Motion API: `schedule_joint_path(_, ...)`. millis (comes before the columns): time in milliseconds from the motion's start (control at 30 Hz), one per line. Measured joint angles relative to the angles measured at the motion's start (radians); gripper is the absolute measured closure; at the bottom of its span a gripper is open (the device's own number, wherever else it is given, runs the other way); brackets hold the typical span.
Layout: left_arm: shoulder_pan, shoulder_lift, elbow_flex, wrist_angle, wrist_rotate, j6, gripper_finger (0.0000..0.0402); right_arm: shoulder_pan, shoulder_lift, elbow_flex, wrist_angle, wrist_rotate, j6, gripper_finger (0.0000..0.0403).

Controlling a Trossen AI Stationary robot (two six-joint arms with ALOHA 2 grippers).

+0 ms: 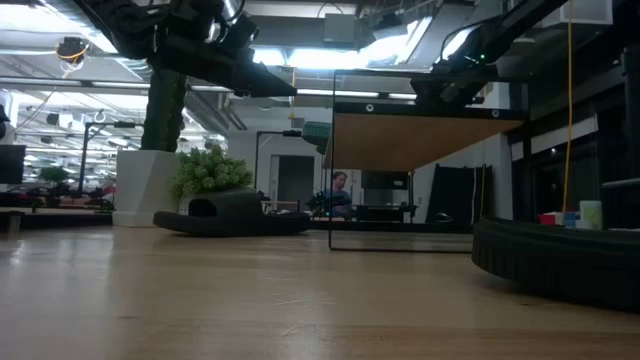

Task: Pick and place slides into the shelf
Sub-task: Adjust the green slides on the shelf

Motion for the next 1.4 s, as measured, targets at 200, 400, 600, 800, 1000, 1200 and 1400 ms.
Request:
schedule_joint_path(200,0.0,0.0,0.0,0.0,0.0,0.0,0.0401,0.002,0.003,0.0,0.003,-0.014,0.0,0.0265)
schedule_joint_path(400,0.0,0.0,0.0,0.0,0.0,0.0,0.0401,0.002,0.003,0.0,0.005,-0.074,-0.001,0.0265)
schedule_joint_path(600,0.0,0.0,0.0,0.0,0.0,0.003,0.0401,0.002,0.003,0.0,0.005,-0.091,-0.001,0.0265)
schedule_joint_path(800,0.0,0.0,0.0,0.0,0.0,0.003,0.0401,0.002,0.003,0.0,0.002,-0.101,-0.001,0.0265)
schedule_joint_path(1000,0.0,0.0,0.0,0.0,0.0,0.004,0.0401,0.002,0.003,0.0,0.002,-0.102,0.022,0.0265)
schedule_joint_path(1200,0.0,0.0,0.0,0.0,0.0,0.005,0.0401,0.002,0.004,0.0,0.0,-0.101,0.023,0.0265)
schedule_joint_path(1400,0.0,0.0,0.0,0.0,0.0,0.006,0.0401,0.0,0.026,0.0,-0.002,-0.103,0.012,0.0265)
